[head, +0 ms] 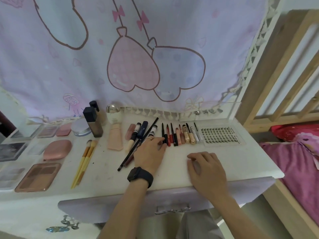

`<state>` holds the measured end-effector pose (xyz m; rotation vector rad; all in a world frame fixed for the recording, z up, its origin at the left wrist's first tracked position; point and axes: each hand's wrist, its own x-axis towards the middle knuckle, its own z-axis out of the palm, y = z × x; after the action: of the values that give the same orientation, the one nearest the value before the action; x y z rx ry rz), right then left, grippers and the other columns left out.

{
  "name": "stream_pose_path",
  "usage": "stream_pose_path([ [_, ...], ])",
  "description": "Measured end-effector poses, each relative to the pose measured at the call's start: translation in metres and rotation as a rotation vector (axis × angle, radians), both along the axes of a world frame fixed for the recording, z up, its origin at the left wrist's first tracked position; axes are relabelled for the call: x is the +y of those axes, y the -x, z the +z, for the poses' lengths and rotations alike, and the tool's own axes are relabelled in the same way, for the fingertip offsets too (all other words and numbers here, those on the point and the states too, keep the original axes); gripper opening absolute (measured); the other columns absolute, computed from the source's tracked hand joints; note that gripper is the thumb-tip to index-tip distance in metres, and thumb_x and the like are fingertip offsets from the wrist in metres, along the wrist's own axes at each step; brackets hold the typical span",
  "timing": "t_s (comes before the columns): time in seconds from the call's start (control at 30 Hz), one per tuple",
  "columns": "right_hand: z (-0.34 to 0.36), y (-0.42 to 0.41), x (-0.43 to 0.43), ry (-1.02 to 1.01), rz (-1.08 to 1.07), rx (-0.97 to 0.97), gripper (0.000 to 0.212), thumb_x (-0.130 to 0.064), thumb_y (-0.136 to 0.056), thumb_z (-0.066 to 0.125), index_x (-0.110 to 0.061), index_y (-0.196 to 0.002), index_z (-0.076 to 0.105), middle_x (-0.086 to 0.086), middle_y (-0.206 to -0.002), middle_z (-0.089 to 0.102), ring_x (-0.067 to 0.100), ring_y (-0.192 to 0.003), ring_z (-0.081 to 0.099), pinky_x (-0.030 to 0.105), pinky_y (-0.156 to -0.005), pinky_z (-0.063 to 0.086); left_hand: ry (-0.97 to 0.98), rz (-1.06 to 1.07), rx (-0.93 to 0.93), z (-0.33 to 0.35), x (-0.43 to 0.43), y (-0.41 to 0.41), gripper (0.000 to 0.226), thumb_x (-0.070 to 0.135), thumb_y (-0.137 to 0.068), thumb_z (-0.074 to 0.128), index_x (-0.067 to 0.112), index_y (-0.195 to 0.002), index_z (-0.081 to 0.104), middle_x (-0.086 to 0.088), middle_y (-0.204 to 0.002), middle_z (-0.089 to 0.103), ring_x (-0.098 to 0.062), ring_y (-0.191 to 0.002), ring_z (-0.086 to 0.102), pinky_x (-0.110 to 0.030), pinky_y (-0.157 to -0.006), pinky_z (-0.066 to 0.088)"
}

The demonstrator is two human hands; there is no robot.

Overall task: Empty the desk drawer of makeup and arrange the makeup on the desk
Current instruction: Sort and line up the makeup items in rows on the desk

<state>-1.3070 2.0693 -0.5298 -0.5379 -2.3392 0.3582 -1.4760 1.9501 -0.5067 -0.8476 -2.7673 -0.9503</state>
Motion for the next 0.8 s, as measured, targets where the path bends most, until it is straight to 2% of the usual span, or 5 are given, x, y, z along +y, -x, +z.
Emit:
stream_pose_path([
  [0.3, -0.004, -0.001, 0.002, -0.051, -0.008, -0.074, 0.027, -0.037, -0.091, 0.050, -0.026, -0.102, 0.071, -0.008, -0.108, 0.069, 0.016, -0.101, 0.058, 0.031, -0.080, 0.046, 0.007, -0.013, -0.017, 0.008, -0.003, -0.009, 0.034, 0.051, -0.092, 0.057, 0.041, -0.124, 0.063, 0.019, -0.112, 0.061, -0.007, -0.099, 0.061, -0.033, -0.082, 0.054],
  [0.5, 0.001, -0.002, 0.000, -0.032, -0.013, -0.099, 0.026, -0.036, -0.090, 0.052, -0.025, -0.101, 0.073, -0.007, -0.106, 0.071, 0.018, -0.100, 0.061, 0.034, -0.080, 0.050, -0.048, -0.031, 0.003, 0.014, -0.016, -0.012, 0.027, 0.036, -0.092, 0.063, 0.040, -0.119, 0.061, 0.021, -0.106, 0.061, 0.003, -0.075, 0.052, -0.012, -0.059, 0.035],
  [0.57, 0.003, -0.002, 0.000, -0.027, -0.012, -0.111, 0.025, -0.034, -0.089, 0.055, -0.023, -0.100, 0.074, -0.006, -0.106, 0.071, 0.019, -0.100, 0.062, 0.036, -0.080, 0.052, -0.010, -0.004, 0.072, 0.018, -0.022, -0.007, 0.026, 0.033, -0.092, 0.062, 0.038, -0.118, 0.062, 0.020, -0.109, 0.061, 0.001, -0.086, 0.055, -0.013, -0.063, 0.039],
  [0.67, 0.003, -0.002, 0.001, -0.026, -0.015, -0.105, 0.023, -0.032, -0.089, 0.057, -0.023, -0.099, 0.074, -0.005, -0.105, 0.072, 0.020, -0.098, 0.063, 0.036, -0.080, 0.052, 0.063, 0.038, 0.087, 0.027, -0.027, 0.008, 0.026, 0.032, -0.094, 0.057, 0.033, -0.120, 0.061, 0.014, -0.127, 0.058, -0.012, -0.136, 0.041, -0.036, -0.081, 0.055],
  [0.8, 0.003, 0.000, 0.001, -0.005, -0.031, -0.104, 0.020, -0.031, -0.088, 0.059, -0.024, -0.099, 0.073, -0.006, -0.105, 0.071, 0.020, -0.098, 0.061, 0.036, -0.080, 0.050, 0.202, 0.077, 0.092, 0.036, -0.025, 0.021, 0.032, 0.043, -0.097, 0.052, 0.028, -0.124, 0.059, 0.006, -0.139, 0.053, -0.016, -0.137, 0.042, -0.040, -0.089, 0.054],
])
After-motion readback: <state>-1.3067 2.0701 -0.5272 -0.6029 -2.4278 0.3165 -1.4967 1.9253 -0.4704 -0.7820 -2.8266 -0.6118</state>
